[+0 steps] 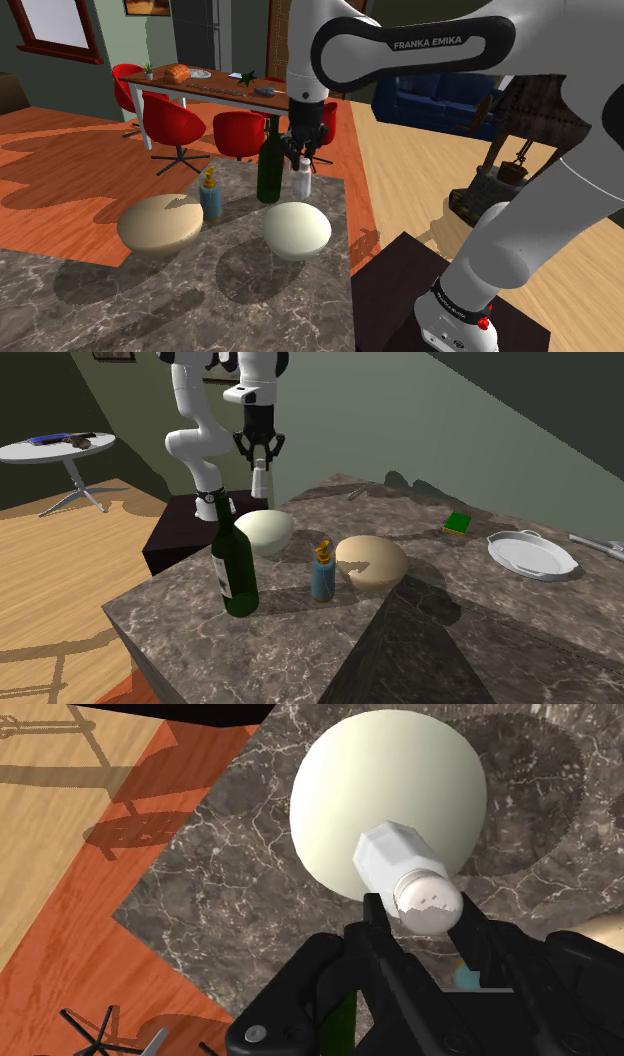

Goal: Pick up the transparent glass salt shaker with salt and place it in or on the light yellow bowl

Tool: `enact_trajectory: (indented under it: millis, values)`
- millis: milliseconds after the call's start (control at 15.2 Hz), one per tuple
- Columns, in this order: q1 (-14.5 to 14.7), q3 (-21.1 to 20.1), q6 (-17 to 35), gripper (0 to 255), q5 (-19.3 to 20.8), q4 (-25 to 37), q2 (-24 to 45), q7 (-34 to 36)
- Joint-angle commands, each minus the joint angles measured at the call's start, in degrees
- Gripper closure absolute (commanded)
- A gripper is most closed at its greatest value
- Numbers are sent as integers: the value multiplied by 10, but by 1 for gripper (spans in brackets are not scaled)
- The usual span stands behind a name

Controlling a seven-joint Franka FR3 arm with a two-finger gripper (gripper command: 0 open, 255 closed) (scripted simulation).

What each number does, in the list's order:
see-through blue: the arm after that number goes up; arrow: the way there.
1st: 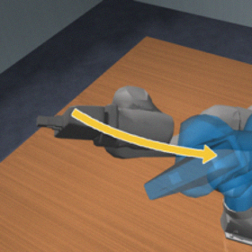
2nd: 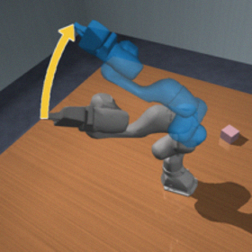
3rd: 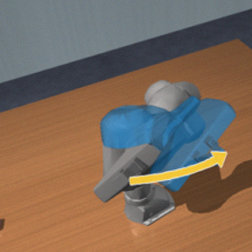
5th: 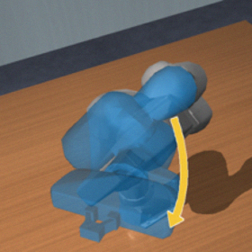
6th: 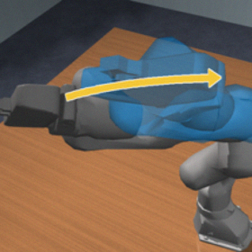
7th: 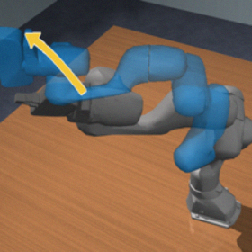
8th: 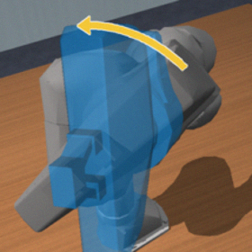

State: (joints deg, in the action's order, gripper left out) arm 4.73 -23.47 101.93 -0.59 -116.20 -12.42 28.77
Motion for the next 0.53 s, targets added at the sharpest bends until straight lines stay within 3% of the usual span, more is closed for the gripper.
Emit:
enact_trajectory:
  millis: [0,462]
  values:
    - [0,4,14,255,-5,-28,-15,-8]
    - [1,1,68,255,-3,-74,-7,-2]
